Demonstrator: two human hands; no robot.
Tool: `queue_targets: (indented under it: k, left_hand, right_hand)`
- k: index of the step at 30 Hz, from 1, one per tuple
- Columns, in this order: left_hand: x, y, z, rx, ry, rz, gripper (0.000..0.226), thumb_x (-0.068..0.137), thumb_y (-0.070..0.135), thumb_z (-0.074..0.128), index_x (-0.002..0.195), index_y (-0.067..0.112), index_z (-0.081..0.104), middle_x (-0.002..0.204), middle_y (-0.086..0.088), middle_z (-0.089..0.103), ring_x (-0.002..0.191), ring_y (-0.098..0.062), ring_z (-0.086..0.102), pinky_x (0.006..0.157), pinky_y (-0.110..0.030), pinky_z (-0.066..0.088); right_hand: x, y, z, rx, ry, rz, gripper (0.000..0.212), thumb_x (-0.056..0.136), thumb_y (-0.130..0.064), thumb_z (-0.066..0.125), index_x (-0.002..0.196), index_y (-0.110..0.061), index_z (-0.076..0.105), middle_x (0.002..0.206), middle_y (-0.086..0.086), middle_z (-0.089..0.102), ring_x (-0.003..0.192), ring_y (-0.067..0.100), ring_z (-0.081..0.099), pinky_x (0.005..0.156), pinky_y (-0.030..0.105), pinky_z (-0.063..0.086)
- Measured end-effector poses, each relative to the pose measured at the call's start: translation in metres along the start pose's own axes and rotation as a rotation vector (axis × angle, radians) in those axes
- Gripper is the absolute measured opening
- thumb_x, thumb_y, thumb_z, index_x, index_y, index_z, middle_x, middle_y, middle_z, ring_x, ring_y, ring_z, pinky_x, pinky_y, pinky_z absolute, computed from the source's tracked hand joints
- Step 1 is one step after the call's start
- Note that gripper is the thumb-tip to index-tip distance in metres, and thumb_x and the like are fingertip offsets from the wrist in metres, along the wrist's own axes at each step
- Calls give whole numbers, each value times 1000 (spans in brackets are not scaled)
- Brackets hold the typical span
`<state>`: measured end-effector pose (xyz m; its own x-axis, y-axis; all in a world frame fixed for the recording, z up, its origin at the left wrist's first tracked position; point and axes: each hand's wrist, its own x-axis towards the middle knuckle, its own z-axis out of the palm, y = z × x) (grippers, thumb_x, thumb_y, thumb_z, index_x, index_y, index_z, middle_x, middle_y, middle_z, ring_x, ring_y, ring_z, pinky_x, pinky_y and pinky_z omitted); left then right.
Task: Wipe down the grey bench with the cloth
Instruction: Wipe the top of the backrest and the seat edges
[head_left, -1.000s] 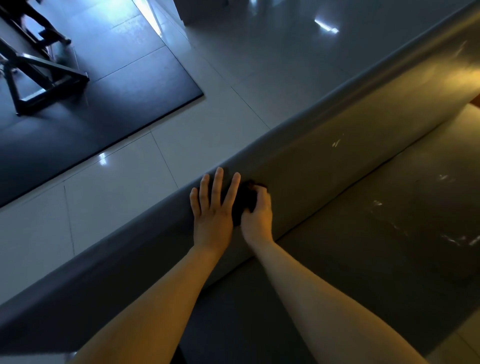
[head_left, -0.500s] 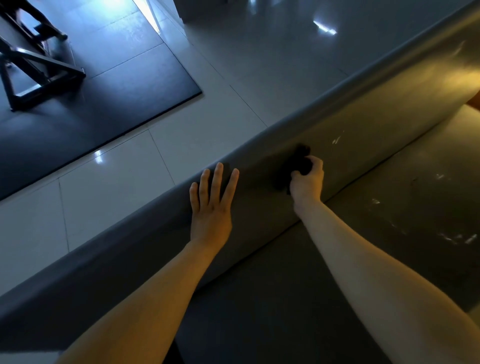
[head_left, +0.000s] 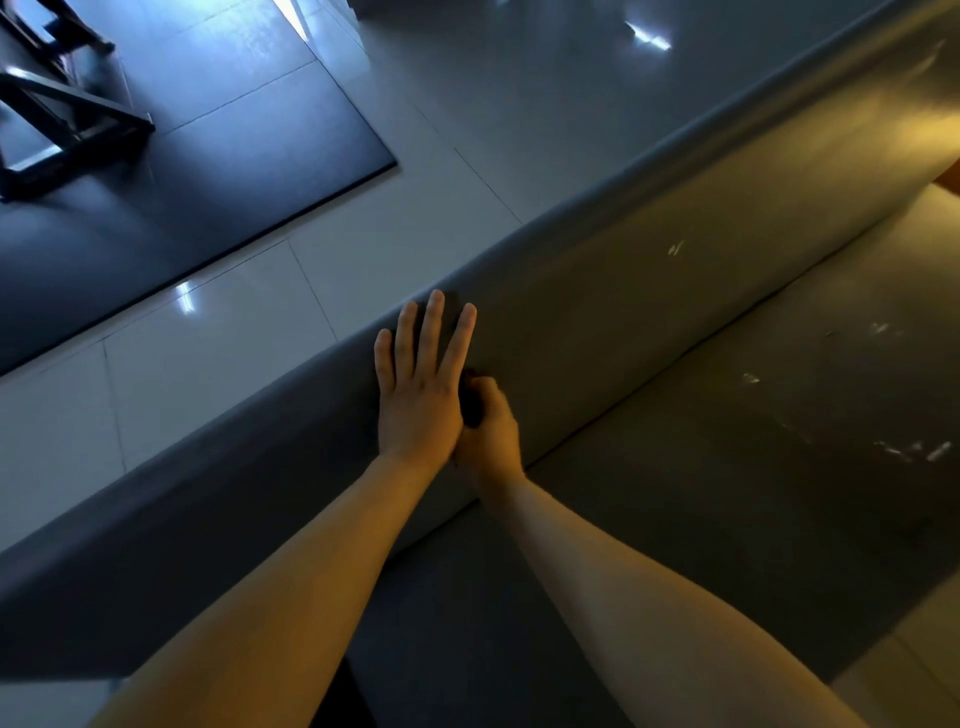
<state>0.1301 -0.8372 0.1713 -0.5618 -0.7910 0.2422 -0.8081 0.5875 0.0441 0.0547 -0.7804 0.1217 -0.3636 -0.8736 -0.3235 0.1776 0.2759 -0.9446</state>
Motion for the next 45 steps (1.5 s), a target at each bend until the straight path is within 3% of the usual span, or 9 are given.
queue_targets:
  k: [3,9,13,16,20,25,28,35,45]
  left_hand:
    - [-3,-4,-5,15,-18,26,96,89,-2,57,162,28,3,169,-9,-5,155,-32,-11,124,-55,-7]
    - [-49,-1,14,104,-38,157,84,83,0,61,159,18,28,168,-11,13,156,-33,3,121,-62,-1]
    - [-56,11,46,134,-130,84,88,85,12,71,160,20,24,170,-10,0,155,-36,-12,118,-65,-1]
    - [-56,24,71,151,-199,34,100,88,20,73,162,24,6,169,-7,-16,151,-37,-24,113,-66,-6]
    - [-55,23,98,207,-195,-10,110,88,25,74,161,24,-8,166,-8,-24,148,-37,-30,109,-63,-12]
    - [-58,18,103,173,-294,10,109,96,30,61,153,29,-32,157,0,-44,139,-31,-48,107,-60,-20]
    - [-60,20,102,179,-245,13,102,95,30,57,156,28,-24,162,-1,-36,144,-32,-40,109,-59,-20]
    - [-65,30,121,235,-188,21,110,83,17,74,161,24,-4,167,-8,-21,150,-38,-26,108,-66,-14]
    - [-69,29,150,205,-44,56,108,81,21,72,161,23,0,166,-9,-22,149,-39,-28,99,-78,0]
  right_hand:
    - [-14,16,0,-79,-125,38,31,85,0,63,98,-28,64,103,6,66,93,20,67,81,43,58]
    - [23,3,-73,-87,397,-1,41,86,-5,61,117,-31,55,116,5,60,106,20,61,98,49,53]
    - [74,-22,-133,64,523,145,46,100,-8,53,135,-37,47,129,0,50,104,18,58,88,40,57]
    - [87,-18,-123,29,505,254,51,101,-9,50,140,-40,42,139,1,45,116,23,55,94,45,55]
    - [66,17,-83,-52,489,109,42,100,-12,52,132,-38,45,133,-1,50,114,21,57,94,43,54]
    - [27,60,-43,-76,172,48,32,90,-14,58,113,-36,54,111,-1,63,101,17,63,85,49,58]
    - [22,71,-45,-150,72,-10,34,87,-8,58,113,-30,57,109,0,62,100,16,61,86,46,57]
    - [64,64,-79,-84,453,85,31,95,-6,56,112,-32,54,116,-1,57,103,15,59,79,30,53]
    - [124,63,-167,-10,721,261,41,100,-2,45,127,-33,50,126,1,44,109,24,52,95,42,53]
